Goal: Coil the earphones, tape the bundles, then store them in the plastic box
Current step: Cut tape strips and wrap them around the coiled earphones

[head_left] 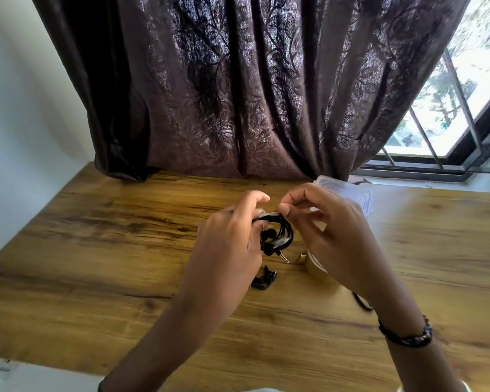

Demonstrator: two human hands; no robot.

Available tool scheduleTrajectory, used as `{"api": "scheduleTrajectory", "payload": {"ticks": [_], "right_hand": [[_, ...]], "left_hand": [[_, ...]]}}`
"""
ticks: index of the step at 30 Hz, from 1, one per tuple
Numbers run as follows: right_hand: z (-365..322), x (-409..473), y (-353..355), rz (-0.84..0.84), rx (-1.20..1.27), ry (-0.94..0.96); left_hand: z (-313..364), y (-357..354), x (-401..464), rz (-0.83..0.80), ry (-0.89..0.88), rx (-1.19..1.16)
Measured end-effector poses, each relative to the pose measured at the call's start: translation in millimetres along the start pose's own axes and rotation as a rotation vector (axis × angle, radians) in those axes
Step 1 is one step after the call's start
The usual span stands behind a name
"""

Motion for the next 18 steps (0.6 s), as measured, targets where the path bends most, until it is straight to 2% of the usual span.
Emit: {"api": "scheduleTrajectory", "payload": {"ticks": [6, 13, 18], "right_hand": [[-2.5, -3.1, 1.1, 0.031, 0.053, 0.035], [10.8, 0.1, 0.7, -0.001, 0.359, -0.104], [-6.6, -1.4, 9.4, 0.075, 0.175, 0.006]], "left_hand": [[1.5, -1.3, 3.0, -0.041, 0.007, 0.041], [3.4, -2.6, 1.8, -0.038, -0.028, 0.014], [3.9, 1.0, 2.1, -0.02, 0.007, -0.009]]}}
Point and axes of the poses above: each hand's wrist, its own x-axis towards the middle knuckle, its own y-axis out of the back of the hand, z = x × y, the point moved 9 cm from there along x, towards the middle knuckle, and after that the axes turned 10 degrees about -x, right-handed, at the moved point
